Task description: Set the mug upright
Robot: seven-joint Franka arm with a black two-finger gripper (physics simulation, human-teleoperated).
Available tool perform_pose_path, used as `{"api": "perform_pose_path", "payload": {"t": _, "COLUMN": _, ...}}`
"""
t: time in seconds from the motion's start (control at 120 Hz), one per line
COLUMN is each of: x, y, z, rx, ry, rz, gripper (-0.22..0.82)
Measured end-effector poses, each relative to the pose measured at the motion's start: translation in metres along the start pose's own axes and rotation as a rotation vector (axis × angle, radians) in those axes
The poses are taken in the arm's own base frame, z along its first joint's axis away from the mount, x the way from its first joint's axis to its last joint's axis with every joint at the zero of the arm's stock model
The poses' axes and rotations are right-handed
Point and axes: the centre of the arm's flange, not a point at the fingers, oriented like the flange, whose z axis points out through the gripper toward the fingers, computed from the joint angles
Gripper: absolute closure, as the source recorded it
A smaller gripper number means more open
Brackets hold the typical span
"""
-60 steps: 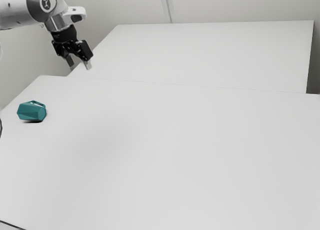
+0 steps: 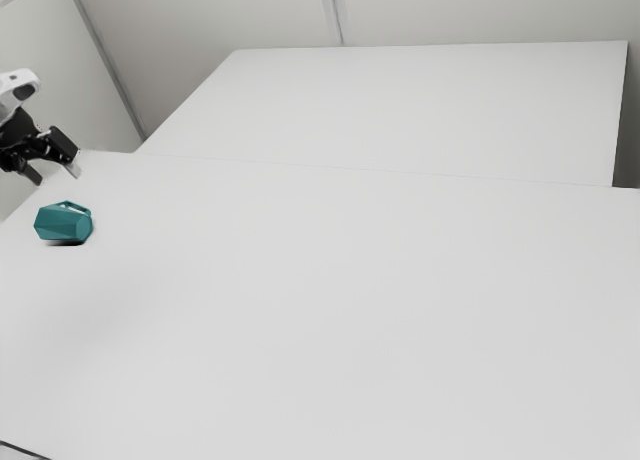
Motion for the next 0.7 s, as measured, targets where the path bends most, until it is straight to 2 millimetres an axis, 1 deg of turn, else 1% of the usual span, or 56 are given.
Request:
{"api": "perform_pose_path", "payload": {"t": 0.1, "x": -0.015, "y": -0.079, "z": 0.011, "rx": -0.112, "ry": 0.112, "rz": -0.134, "gripper": 0.00}}
{"api": "perform_pose_path", "payload": {"t": 0.167, "x": -0.032, "y": -0.123, "z": 0.012, "rx": -0.171, "ry": 0.187, "rz": -0.182, "gripper": 0.00}}
{"api": "perform_pose_path", "payload": {"t": 0.242, "x": -0.052, "y": -0.159, "z": 0.012, "rx": -0.215, "ry": 0.244, "rz": -0.182, "gripper": 0.00}}
{"api": "perform_pose_path", "payload": {"t": 0.275, "x": -0.060, "y": -0.174, "z": 0.017, "rx": -0.230, "ry": 0.254, "rz": -0.170, "gripper": 0.00}}
{"api": "perform_pose_path", "payload": {"t": 0.358, "x": -0.082, "y": -0.214, "z": 0.043, "rx": -0.271, "ry": 0.269, "rz": -0.138, "gripper": 0.00}}
{"api": "perform_pose_path", "payload": {"t": 0.392, "x": -0.087, "y": -0.231, "z": 0.052, "rx": -0.288, "ry": 0.281, "rz": -0.118, "gripper": 0.00}}
{"api": "perform_pose_path", "payload": {"t": 0.475, "x": -0.089, "y": -0.268, "z": 0.074, "rx": -0.320, "ry": 0.319, "rz": -0.042, "gripper": 0.00}}
{"api": "perform_pose_path", "payload": {"t": 0.517, "x": -0.088, "y": -0.288, "z": 0.087, "rx": -0.328, "ry": 0.340, "rz": -0.004, "gripper": 0.00}}
{"api": "perform_pose_path", "payload": {"t": 0.567, "x": -0.083, "y": -0.307, "z": 0.101, "rx": -0.336, "ry": 0.368, "rz": 0.044, "gripper": 0.00}}
{"api": "perform_pose_path", "payload": {"t": 0.617, "x": -0.077, "y": -0.319, "z": 0.116, "rx": -0.346, "ry": 0.394, "rz": 0.094, "gripper": 0.00}}
{"api": "perform_pose_path", "payload": {"t": 0.7, "x": -0.071, "y": -0.330, "z": 0.142, "rx": -0.364, "ry": 0.428, "rz": 0.164, "gripper": 0.00}}
